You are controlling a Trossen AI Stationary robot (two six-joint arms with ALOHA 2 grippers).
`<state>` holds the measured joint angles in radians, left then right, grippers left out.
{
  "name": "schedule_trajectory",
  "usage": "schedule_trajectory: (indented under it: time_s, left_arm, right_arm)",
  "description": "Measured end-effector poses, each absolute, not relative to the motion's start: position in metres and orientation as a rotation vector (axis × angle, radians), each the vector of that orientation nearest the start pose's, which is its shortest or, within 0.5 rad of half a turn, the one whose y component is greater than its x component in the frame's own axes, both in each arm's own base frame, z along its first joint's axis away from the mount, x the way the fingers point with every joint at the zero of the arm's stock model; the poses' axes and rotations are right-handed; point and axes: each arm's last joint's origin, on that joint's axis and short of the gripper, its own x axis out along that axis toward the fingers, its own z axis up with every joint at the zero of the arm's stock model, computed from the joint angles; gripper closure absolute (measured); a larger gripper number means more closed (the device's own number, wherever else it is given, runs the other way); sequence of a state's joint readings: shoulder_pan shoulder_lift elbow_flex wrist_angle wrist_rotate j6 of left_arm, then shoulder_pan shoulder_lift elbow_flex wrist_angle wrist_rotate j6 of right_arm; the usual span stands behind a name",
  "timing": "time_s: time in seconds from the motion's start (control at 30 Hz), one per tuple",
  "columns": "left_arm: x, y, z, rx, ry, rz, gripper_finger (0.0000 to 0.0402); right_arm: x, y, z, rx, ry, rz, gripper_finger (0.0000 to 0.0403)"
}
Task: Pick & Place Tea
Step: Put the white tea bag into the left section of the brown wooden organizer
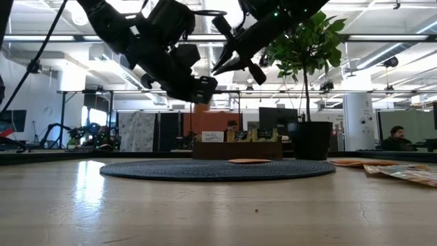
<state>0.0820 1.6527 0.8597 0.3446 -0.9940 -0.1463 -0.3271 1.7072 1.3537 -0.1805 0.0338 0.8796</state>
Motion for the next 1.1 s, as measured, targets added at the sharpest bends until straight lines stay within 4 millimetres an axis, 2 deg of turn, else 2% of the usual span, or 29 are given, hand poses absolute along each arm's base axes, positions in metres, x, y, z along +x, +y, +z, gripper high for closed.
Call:
schedule_trajectory:
  time_s: [0.1, 0.3, 0.47, 0.8, 0.97, 1.1]
  left_arm:
    - [0.323, 0.059, 0.198, 0.069, 0.39, 1.075, 0.0401]
    - [0.315, 0.082, 0.199, -0.041, 0.432, 0.936, 0.0401]
    - [0.306, 0.116, 0.202, -0.119, 0.465, 0.741, 0.0401]
    - [0.262, 0.199, 0.203, -0.212, 0.453, 0.384, 0.0401]
    - [0.249, 0.222, 0.208, -0.216, 0.409, 0.286, 0.0401]
    - [0.257, 0.23, 0.209, -0.12, 0.415, 0.244, 0.0401]
  right_arm:
    - [0.364, -0.128, 0.294, 0.878, 0.325, -0.585, 0.035]
    - [0.353, -0.127, 0.315, 0.751, 0.277, -0.59, 0.03]
    - [0.341, -0.124, 0.334, 0.671, 0.238, -0.584, 0.0277]
    - [0.328, -0.118, 0.351, 0.64, 0.216, -0.57, 0.0277]
    - [0.328, -0.117, 0.35, 0.641, 0.222, -0.569, 0.0283]
    - [0.331, -0.117, 0.346, 0.643, 0.238, -0.569, 0.0284]
